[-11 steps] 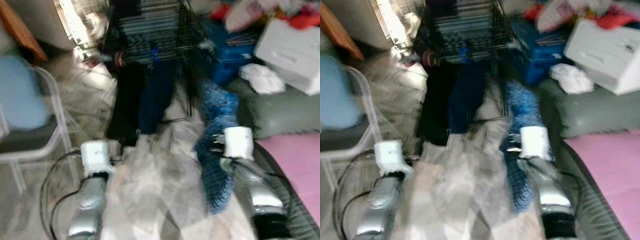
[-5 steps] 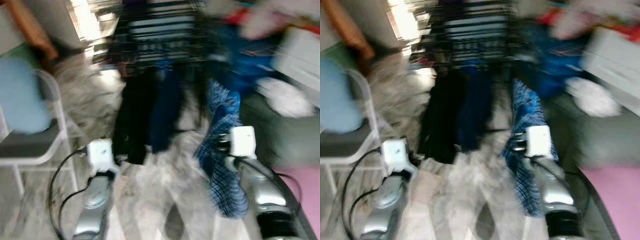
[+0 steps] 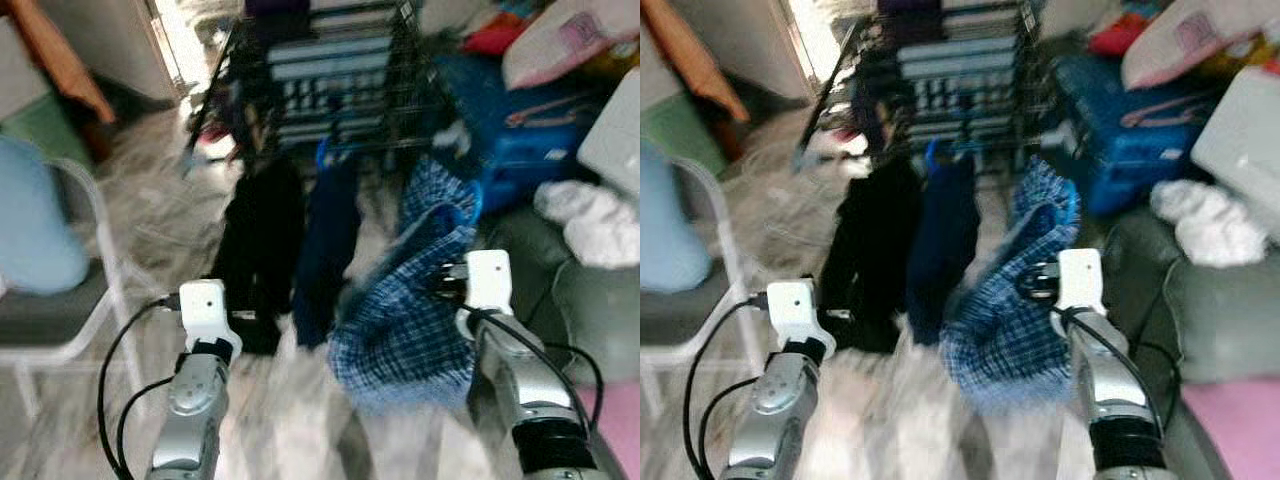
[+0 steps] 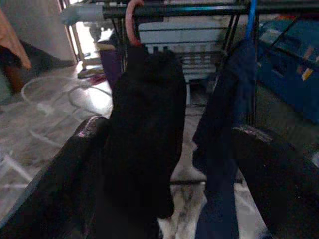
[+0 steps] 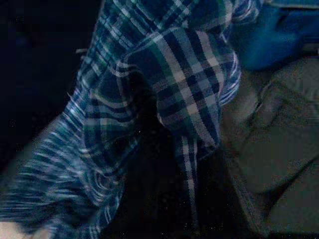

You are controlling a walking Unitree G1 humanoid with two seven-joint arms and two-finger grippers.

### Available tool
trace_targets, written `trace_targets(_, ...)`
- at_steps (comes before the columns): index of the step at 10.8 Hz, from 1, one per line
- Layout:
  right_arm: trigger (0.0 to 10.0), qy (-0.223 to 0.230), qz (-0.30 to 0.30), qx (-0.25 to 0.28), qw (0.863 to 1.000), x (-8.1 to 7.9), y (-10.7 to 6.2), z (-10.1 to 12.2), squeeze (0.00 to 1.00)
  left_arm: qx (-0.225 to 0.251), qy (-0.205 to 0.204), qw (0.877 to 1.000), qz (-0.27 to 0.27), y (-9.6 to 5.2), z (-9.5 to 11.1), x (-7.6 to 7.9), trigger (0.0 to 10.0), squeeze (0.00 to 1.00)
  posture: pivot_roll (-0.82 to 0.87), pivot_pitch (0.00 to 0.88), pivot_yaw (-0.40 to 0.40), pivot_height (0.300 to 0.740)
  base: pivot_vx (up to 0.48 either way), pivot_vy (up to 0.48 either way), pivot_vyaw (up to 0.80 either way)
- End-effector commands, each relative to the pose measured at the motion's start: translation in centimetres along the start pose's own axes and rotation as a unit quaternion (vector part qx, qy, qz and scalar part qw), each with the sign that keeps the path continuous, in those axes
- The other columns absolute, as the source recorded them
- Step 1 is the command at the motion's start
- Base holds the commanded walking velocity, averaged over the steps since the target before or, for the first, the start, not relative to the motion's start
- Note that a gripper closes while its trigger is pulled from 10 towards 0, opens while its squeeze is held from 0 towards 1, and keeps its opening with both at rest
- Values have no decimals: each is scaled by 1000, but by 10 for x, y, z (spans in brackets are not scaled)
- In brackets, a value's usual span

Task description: Hang hanger

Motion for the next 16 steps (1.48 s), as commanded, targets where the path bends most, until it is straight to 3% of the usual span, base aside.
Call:
trace_targets(1,10000,5,24,18,1000,-16,3,9,0,-3,6,1000,12,0,-1,-12,10000,0,-102,0,101,740,454,0,0)
trace_targets(7,10000,-7,61,5,998,-28,8,10,0,-6,6,1000,16,-2,-1,-14,10000,0,-95,0,103,740,449,0,0)
trace_targets(13,10000,-3,87,-39,995,-41,14,0,0,-12,-2,1000,16,-5,-4,-12,10000,0,-87,0,102,740,0,0,0)
trace_targets(15,10000,8,69,-86,994,-37,21,-9,0,-16,-5,1000,11,-4,-4,-9,10000,0,-88,0,101,740,0,0,0)
trace_targets(16,10000,39,42,-115,992,-29,23,-17,0,-18,-5,1000,10,-4,-5,-9,10000,0,-88,0,101,740,0,0,0)
Point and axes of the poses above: a point about 5 cm out from each wrist's last joint towards the gripper, its own y axis pointing out of the wrist towards the gripper, its own z axis along the axis of the wrist's last joint, x = y × z, the point moved 3 cm from there along y, pointing out of the wrist towards the gripper, and after that the axes turned 9 degrees about y, right-handed, at the moved point
